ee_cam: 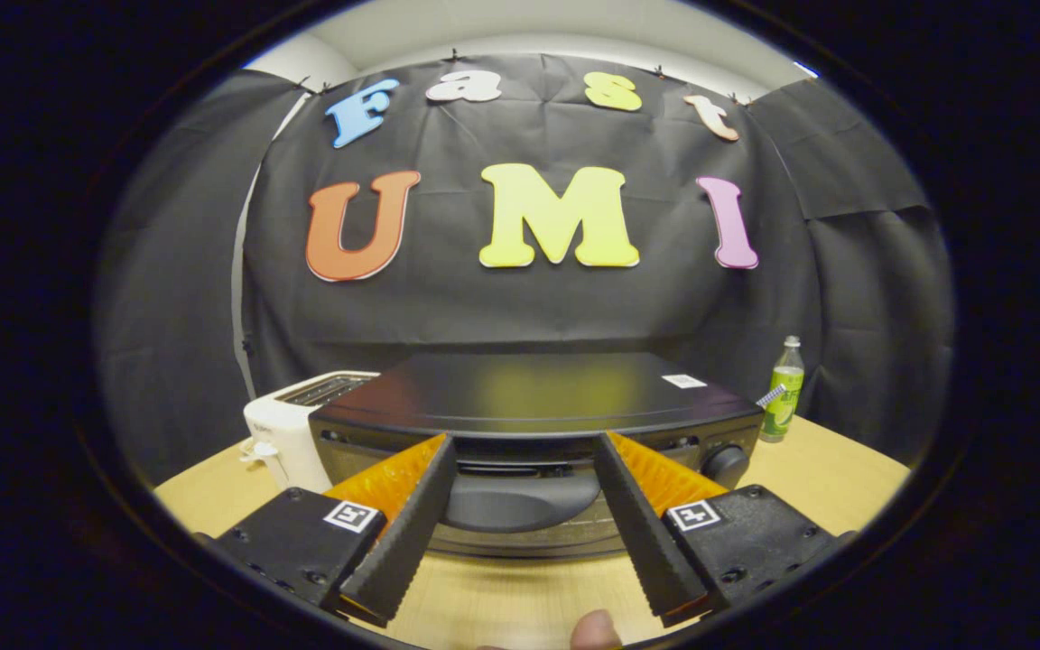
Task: Open the toaster oven, put the food inside, and close the toaster oven door.
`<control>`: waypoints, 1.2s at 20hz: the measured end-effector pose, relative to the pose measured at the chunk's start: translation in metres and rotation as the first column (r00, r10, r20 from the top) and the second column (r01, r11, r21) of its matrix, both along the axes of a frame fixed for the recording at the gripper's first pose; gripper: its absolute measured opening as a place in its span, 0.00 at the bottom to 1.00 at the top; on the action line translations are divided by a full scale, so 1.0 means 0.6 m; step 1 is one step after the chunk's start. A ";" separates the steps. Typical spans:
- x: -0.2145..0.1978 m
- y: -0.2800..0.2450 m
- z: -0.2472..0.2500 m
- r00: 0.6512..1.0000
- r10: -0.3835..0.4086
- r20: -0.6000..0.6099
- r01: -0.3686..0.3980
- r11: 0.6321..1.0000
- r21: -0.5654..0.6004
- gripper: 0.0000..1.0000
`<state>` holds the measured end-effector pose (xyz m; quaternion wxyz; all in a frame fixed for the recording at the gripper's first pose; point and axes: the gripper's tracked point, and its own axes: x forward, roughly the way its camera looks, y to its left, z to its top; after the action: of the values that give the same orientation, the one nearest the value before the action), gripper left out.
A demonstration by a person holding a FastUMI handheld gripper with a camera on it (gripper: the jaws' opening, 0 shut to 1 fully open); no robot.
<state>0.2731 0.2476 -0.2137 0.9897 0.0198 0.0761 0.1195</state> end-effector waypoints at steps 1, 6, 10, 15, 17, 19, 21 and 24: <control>-0.020 -0.003 -0.011 1.000 0.004 -0.023 -0.004 1.000 -0.003 1.00; -0.086 -0.021 -0.046 0.988 0.032 -0.154 -0.033 0.999 -0.010 1.00; -0.113 -0.027 -0.066 0.971 0.066 -0.229 -0.071 0.997 -0.014 1.00; -0.157 -0.036 -0.107 0.934 0.105 -0.342 -0.113 0.994 -0.004 1.00; -0.170 -0.041 -0.126 0.916 0.114 -0.384 -0.126 0.992 -0.007 1.00; -0.185 -0.042 -0.152 0.889 0.118 -0.443 -0.136 0.991 -0.008 1.00; -0.198 -0.045 -0.167 0.863 0.122 -0.491 -0.126 0.992 0.025 1.00; -0.219 -0.049 -0.140 0.864 0.141 -0.483 -0.137 0.990 0.044 1.00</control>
<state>0.1414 0.2179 -0.2978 0.9278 0.0475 0.3222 0.1821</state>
